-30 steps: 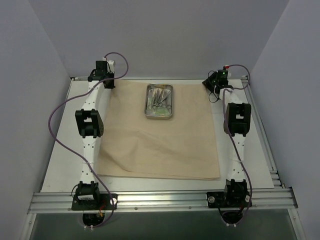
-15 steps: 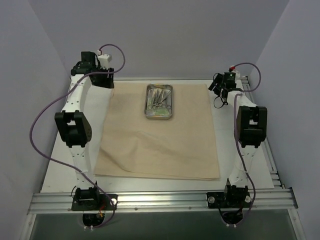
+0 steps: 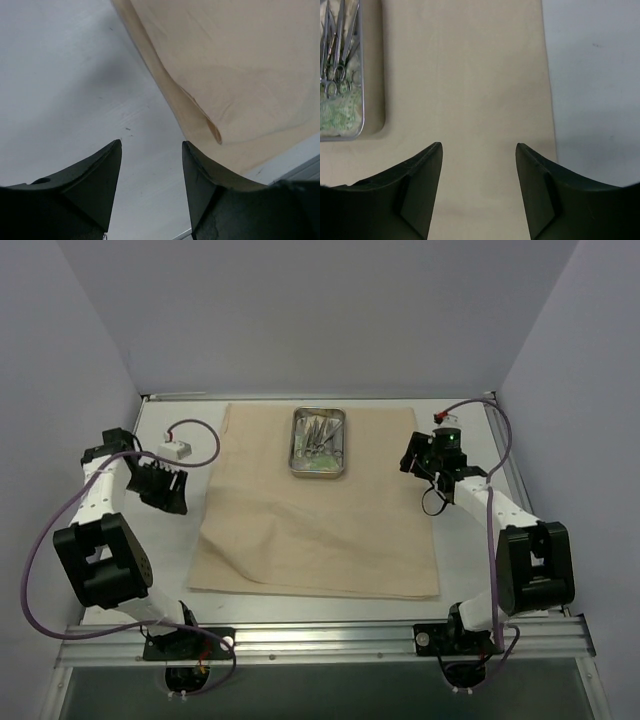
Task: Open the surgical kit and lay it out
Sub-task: Smooth out the surgical kit at the center of the board.
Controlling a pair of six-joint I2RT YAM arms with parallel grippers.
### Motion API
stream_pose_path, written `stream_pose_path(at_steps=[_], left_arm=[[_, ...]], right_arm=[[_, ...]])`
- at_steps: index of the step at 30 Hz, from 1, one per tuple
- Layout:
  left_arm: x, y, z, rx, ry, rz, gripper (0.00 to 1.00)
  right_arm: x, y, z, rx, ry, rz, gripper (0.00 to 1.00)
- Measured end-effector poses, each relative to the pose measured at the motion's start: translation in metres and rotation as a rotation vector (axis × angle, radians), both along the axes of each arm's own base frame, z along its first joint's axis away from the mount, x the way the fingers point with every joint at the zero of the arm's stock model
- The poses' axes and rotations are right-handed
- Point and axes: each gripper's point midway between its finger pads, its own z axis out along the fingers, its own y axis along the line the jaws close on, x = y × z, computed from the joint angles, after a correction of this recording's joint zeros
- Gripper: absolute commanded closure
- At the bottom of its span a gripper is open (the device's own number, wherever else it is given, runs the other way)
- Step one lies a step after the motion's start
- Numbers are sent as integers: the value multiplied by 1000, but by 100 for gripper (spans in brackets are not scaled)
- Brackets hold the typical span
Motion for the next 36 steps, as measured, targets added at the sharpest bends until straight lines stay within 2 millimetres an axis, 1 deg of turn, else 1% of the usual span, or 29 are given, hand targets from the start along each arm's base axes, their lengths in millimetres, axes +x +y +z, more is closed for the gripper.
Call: stream_pose_path(at_steps=[2,4,6,8,11,16,21,24,28,31,34,35,36], left_arm=[[-29,-8,-33,-19,92,-55,42],[-51,-15,-56,-43,151,-96,42],[-64,-22,-69,-65,171,-125,42],[-69,-27,-75,-75,141,-154,42],[-72,-34,-76,-79,58,-205,42],[-73,-44,-77,-83,-80,-269,42],[-64,-49,-74,-110,-155,-313,43],[-62,-52,-73,-118,-177,-335,44],[-69,-59,-70,-144,-187,-404,46],[-76,-62,-66,-156,-182,-451,46],[-78,-64,-59,-175,-172,-485,55],[-77,-65,-58,-184,-165,-490,63],[-75,-65,-58,-192,-159,-489,67]], right_arm=[[-16,4,-4,4,9,14,46],[-29,8,-7,8,13,25,46],[-39,15,-8,11,12,44,46],[-49,23,-8,16,7,68,46],[-62,33,-9,32,-3,92,46],[-76,32,-12,44,-6,89,46],[-80,31,-10,46,-15,88,46],[-80,31,-10,46,-19,88,47],[-83,30,-18,47,-1,85,47],[-84,30,-28,51,24,77,47],[-86,30,-37,48,48,75,47],[-87,30,-39,47,54,74,47],[-87,30,-41,46,57,73,47]])
